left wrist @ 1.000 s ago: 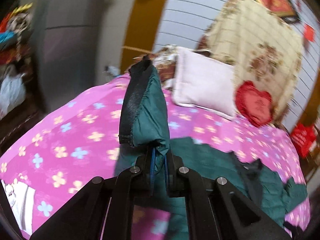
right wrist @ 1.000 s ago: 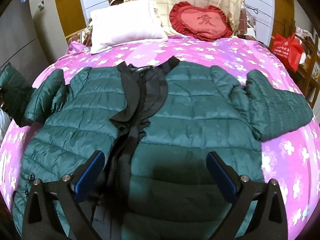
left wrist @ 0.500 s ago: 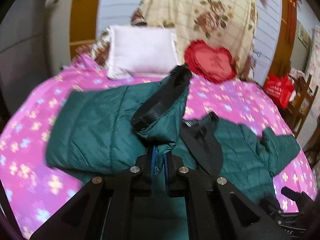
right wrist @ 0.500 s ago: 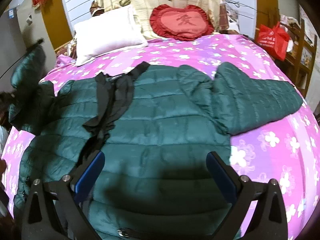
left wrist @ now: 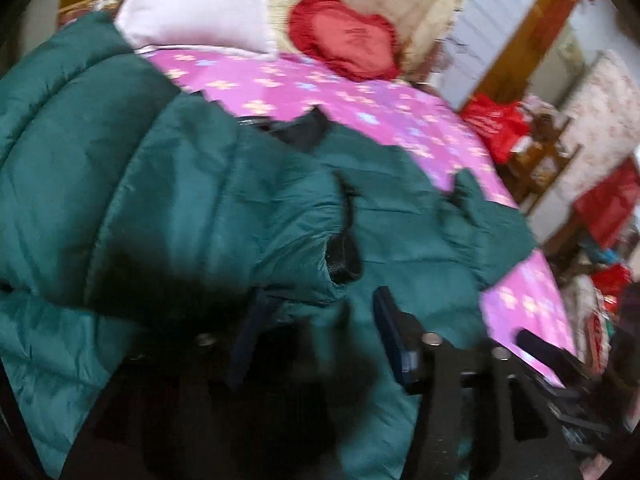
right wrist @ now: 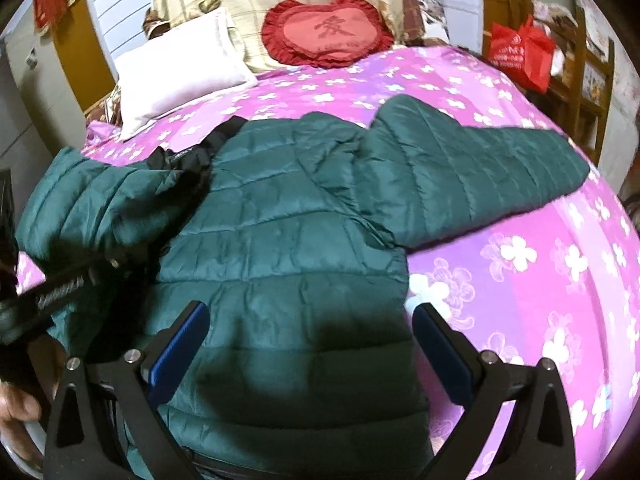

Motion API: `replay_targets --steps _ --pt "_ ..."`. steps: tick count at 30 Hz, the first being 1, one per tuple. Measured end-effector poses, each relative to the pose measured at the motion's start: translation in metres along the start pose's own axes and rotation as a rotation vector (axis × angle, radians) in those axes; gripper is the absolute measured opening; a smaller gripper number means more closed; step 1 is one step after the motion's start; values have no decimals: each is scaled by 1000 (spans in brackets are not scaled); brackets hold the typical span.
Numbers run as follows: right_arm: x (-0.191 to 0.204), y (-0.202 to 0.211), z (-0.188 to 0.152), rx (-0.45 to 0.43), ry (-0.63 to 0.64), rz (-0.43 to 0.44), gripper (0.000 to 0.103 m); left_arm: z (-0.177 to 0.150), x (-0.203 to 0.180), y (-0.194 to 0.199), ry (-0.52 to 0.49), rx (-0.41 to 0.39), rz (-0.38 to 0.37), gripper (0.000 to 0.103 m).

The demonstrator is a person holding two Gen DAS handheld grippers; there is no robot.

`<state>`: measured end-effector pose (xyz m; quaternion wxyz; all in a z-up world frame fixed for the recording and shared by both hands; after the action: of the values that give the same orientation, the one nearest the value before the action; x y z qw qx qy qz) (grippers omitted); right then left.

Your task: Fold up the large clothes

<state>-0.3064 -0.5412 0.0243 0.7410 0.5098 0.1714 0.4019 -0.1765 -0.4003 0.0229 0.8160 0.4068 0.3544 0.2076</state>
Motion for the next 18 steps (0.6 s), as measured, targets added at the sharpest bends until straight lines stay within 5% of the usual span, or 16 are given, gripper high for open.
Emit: replay_targets --steps 4,9,13,15,16,17,18 --pt "-1 1 6 -1 -12 26 103 -7 -10 43 -66 -30 -7 41" --pt "30 -2 22 6 18 159 103 -17 24 102 -60 -148 173 41" --pt "70 -22 44 42 34 287 101 -19 74 132 44 -241 353 41" --pt "93 -41 53 68 52 305 91 -19 96 138 110 -255 377 41" --pt "104 -52 56 86 66 312 73 -17 108 139 150 -258 375 41" --pt "116 -67 58 119 83 335 39 -16 117 138 182 -258 368 41" --pt "123 -77 58 147 94 354 25 -15 122 137 201 -258 361 41"
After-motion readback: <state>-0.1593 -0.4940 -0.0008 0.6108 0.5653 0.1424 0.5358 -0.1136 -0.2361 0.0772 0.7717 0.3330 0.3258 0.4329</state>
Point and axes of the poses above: each gripper's, at about its wrist camera, not at the fingertips, and y roughly against the way its jaws point, x to its left, z to its top, the point moved 5 cm from there along -y, roughly the way its jaws point, and after that the axes turned 11 degrees about x, right-handed, at the moved point
